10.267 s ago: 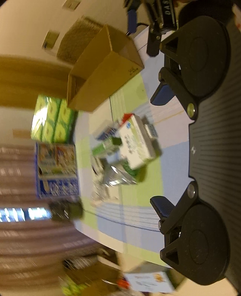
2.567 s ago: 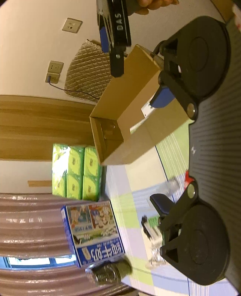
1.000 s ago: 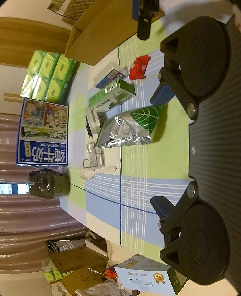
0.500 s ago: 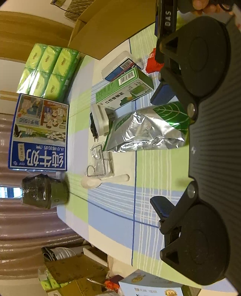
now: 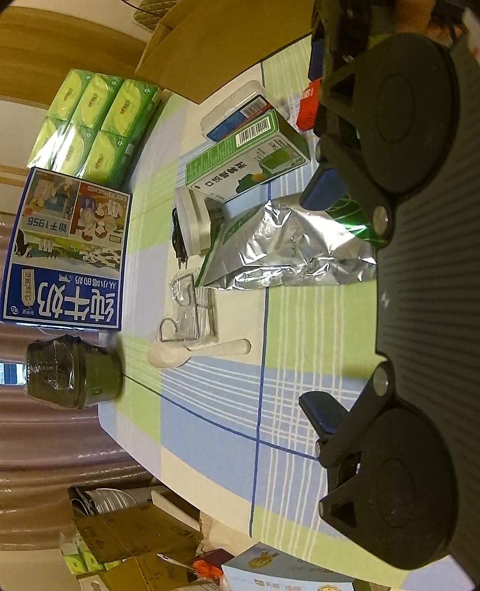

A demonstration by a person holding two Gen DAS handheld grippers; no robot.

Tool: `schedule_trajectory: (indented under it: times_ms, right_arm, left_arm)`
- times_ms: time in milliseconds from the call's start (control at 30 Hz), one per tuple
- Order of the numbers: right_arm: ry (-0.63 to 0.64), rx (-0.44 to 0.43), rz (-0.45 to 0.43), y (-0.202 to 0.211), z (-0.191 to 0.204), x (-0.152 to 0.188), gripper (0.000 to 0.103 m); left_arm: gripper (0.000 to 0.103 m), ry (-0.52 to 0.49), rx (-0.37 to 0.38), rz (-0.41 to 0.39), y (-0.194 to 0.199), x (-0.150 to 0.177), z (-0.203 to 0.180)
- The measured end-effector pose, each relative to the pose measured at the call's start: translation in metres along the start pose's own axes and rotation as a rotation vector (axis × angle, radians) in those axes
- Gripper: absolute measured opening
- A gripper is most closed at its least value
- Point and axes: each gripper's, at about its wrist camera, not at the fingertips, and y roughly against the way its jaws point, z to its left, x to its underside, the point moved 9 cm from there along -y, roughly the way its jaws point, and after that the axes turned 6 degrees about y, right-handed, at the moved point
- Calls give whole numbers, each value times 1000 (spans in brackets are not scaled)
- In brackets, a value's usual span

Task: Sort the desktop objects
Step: 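Grasp the red candy packet with the right tool while the left tool grasps the foil bag, then lift the foil tea bag and red candy packet off the table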

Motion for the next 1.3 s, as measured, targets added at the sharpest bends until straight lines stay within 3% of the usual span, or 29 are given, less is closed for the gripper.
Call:
schedule_trajectory:
  times_ms: [100,167,500,533,833,933,1067,1133,1300]
  right_arm:
    - [31,17,-8,-2,1,1,81]
    - [51,28,-13,-2,1,1,67]
    - [79,-8,-8,5,1,1,49]
    - [79,-19,-13,7,1,0,43]
    - [68,-30,-3,8,-3,-1,42]
    - [72,-32,-5,9,-4,0,42]
    - [62,-36,-5,8,-5,1,42]
    - [58,-40,-4,9,-6,1,42]
    - [74,-63,15,12,-5,3,42]
  left_arm:
    - [102,1,0,-1,-1,0,0]
    - [102,1,1,3,-3,0,0]
    - [102,-9,57,46,-15,4,-17]
    - [102,-13,60,49,-17,4,-19]
    - [97,-15,120,126,-45,2,-36]
    - [92,-31,127,144,-54,0,-43]
    - [73,-52,118,165,-62,1,-48]
    - [71,-60,107,171,-62,1,-47]
    - [55,-74,120,194,-53,5,-48]
